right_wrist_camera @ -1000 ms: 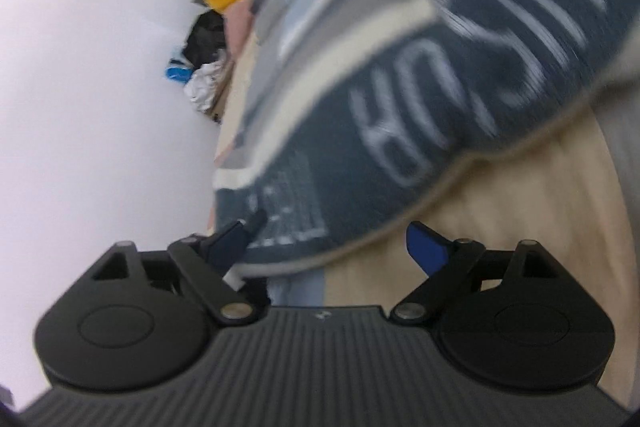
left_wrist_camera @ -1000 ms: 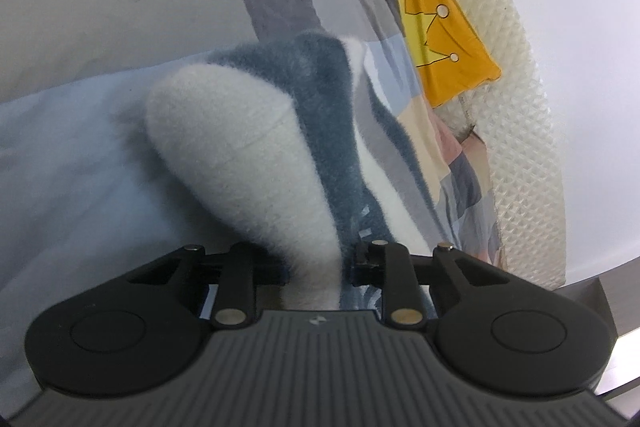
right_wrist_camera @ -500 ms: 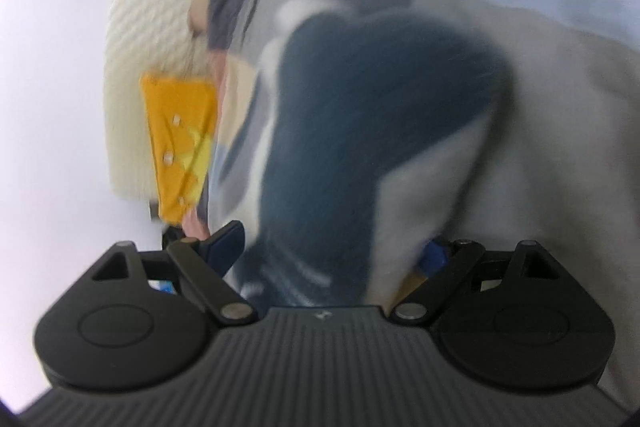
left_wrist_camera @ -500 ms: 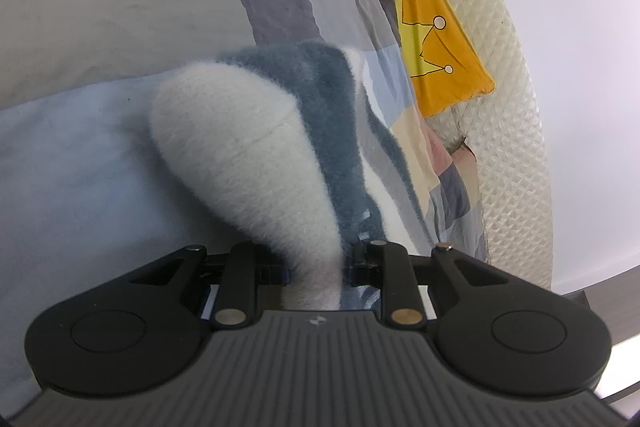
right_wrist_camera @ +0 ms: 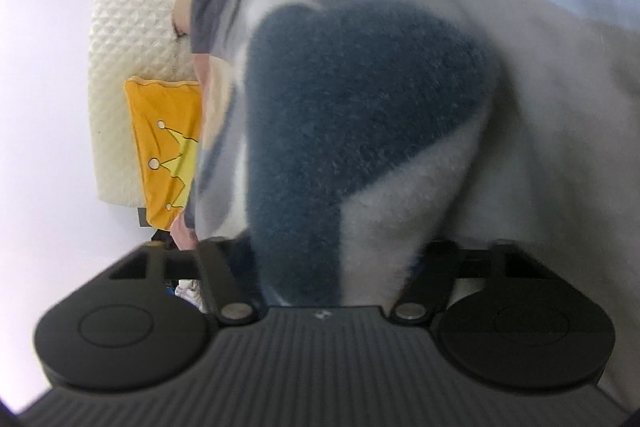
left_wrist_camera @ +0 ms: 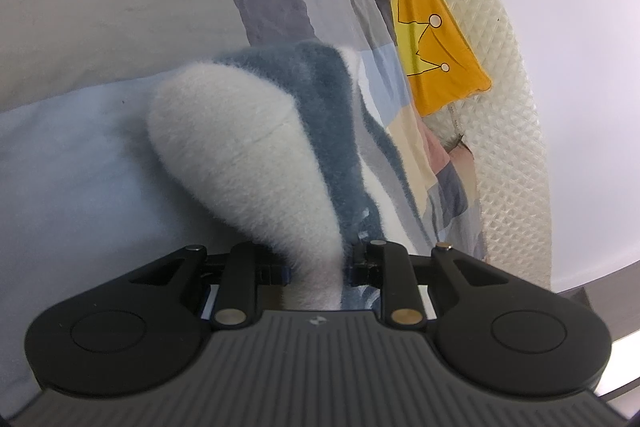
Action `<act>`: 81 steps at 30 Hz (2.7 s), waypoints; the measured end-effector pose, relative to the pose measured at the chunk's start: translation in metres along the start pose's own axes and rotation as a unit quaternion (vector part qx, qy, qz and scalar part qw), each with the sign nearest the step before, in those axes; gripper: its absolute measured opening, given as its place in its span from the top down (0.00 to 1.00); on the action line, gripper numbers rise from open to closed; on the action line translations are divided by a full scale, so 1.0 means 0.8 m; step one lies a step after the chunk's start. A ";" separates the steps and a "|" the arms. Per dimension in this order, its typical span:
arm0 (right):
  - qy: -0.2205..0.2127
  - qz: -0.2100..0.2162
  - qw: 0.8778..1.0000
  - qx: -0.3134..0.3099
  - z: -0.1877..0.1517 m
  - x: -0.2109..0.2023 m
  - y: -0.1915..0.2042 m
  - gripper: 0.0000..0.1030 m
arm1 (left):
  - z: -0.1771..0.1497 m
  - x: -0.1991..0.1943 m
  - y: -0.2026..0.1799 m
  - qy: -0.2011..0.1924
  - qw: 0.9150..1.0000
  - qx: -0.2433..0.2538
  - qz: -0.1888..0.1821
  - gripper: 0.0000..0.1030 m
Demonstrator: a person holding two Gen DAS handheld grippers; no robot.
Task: Fold large clothes
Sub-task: 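Grasp the sweater edge with both grippers and fold it over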
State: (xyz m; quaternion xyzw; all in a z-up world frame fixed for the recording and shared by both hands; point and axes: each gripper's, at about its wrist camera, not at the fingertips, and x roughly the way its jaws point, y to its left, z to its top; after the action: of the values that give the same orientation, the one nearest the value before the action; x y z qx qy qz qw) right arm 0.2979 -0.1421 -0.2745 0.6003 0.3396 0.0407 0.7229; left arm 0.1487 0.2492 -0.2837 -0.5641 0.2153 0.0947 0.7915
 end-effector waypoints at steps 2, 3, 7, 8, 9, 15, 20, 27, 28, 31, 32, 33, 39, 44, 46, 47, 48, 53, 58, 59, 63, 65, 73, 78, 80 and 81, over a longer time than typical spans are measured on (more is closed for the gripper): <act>-0.001 -0.002 1.000 -0.020 0.002 -0.004 0.015 0.59 | 0.002 -0.003 -0.001 -0.001 1.000 0.001 -0.008 0.76; 0.000 -0.007 1.000 -0.030 0.005 -0.006 0.022 0.62 | 0.002 -0.004 -0.004 -0.001 1.000 0.000 -0.012 0.76; 0.003 0.001 0.999 -0.047 0.016 -0.022 0.035 0.70 | 0.005 -0.012 -0.017 0.002 1.000 0.003 -0.021 0.76; 0.003 0.005 0.998 -0.056 0.018 -0.028 0.039 0.72 | 0.006 -0.015 -0.024 0.003 1.000 0.007 -0.022 0.76; 0.003 0.007 0.998 -0.065 0.021 -0.036 0.045 0.73 | 0.007 -0.017 -0.029 0.004 1.000 0.009 -0.024 0.76; 0.003 0.024 0.996 -0.092 0.044 -0.079 0.074 0.77 | 0.006 -0.029 -0.075 0.013 0.998 0.029 -0.053 0.77; -0.014 0.044 0.993 -0.111 0.079 -0.115 0.100 0.78 | -0.003 -0.017 -0.131 0.032 0.995 0.051 -0.076 0.77; -0.050 0.050 0.990 -0.123 0.156 -0.154 0.121 0.78 | -0.034 0.034 -0.234 0.055 0.988 0.100 -0.105 0.77; -0.058 0.049 0.989 -0.126 0.168 -0.158 0.124 0.78 | -0.040 0.048 -0.251 0.060 0.987 0.107 -0.107 0.77; -0.080 0.045 0.988 -0.128 0.217 -0.160 0.137 0.79 | -0.061 0.099 -0.301 0.082 0.983 0.119 -0.113 0.77; -0.085 0.042 0.988 -0.125 0.235 -0.155 0.143 0.79 | -0.070 0.116 -0.314 0.089 0.982 0.122 -0.113 0.77; -0.092 0.037 0.987 -0.127 0.256 -0.151 0.149 0.79 | -0.078 0.140 -0.333 0.097 0.981 0.125 -0.115 0.77; -0.136 0.017 0.981 -0.139 0.365 -0.131 0.163 0.79 | -0.113 0.284 -0.430 0.161 0.967 0.154 -0.126 0.77; -0.160 -0.002 0.978 -0.134 0.457 -0.087 0.171 0.79 | -0.141 0.396 -0.503 0.186 0.958 0.182 -0.119 0.77; -0.172 -0.005 0.974 -0.145 0.487 -0.076 0.178 0.79 | -0.153 0.439 -0.533 0.191 0.954 0.199 -0.120 0.77; -0.179 -0.004 0.973 -0.146 0.497 -0.075 0.178 0.79 | -0.160 0.458 -0.545 0.194 0.951 0.205 -0.123 0.77; -0.188 -0.003 0.971 -0.147 0.510 -0.069 0.180 0.79 | -0.168 0.475 -0.557 0.198 0.950 0.208 -0.127 0.77; -0.236 -0.004 0.955 -0.182 0.556 -0.042 0.166 0.79 | -0.199 0.569 -0.594 0.226 0.923 0.268 -0.157 0.77; -0.243 -0.011 0.947 -0.208 0.569 -0.014 0.111 0.79 | -0.227 0.619 -0.576 0.222 0.901 0.329 -0.176 0.77; -0.240 -0.013 0.947 -0.212 0.569 -0.011 0.098 0.79 | -0.232 0.623 -0.565 0.223 0.898 0.334 -0.178 0.77; -0.216 -0.024 0.955 -0.203 0.550 -0.006 0.045 0.79 | -0.238 0.631 -0.505 0.249 0.888 0.346 -0.172 0.77; -0.214 -0.021 0.954 -0.210 0.537 -0.011 0.032 0.79 | -0.237 0.627 -0.483 0.257 0.879 0.360 -0.179 0.77; -0.197 -0.004 0.954 -0.227 0.491 -0.035 0.005 0.79 | -0.230 0.581 -0.424 0.255 0.885 0.352 -0.169 0.77; -0.189 -0.006 0.963 -0.195 0.473 -0.038 -0.035 0.79 | -0.234 0.560 -0.389 0.272 0.876 0.368 -0.154 0.76; -0.184 -0.010 0.965 -0.185 0.467 -0.036 -0.048 0.79 | -0.236 0.558 -0.378 0.280 0.870 0.378 -0.147 0.76; -0.181 -0.014 0.966 -0.183 0.465 -0.034 -0.054 0.79 | -0.236 0.557 -0.375 0.284 0.868 0.381 -0.143 0.75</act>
State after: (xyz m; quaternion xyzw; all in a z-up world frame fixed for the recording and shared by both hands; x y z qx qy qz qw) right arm 0.4629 -0.4795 -0.2833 0.4505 0.1980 -0.0173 0.8704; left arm 0.6184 -0.0722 -0.2789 -0.2457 0.3669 -0.2730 0.8547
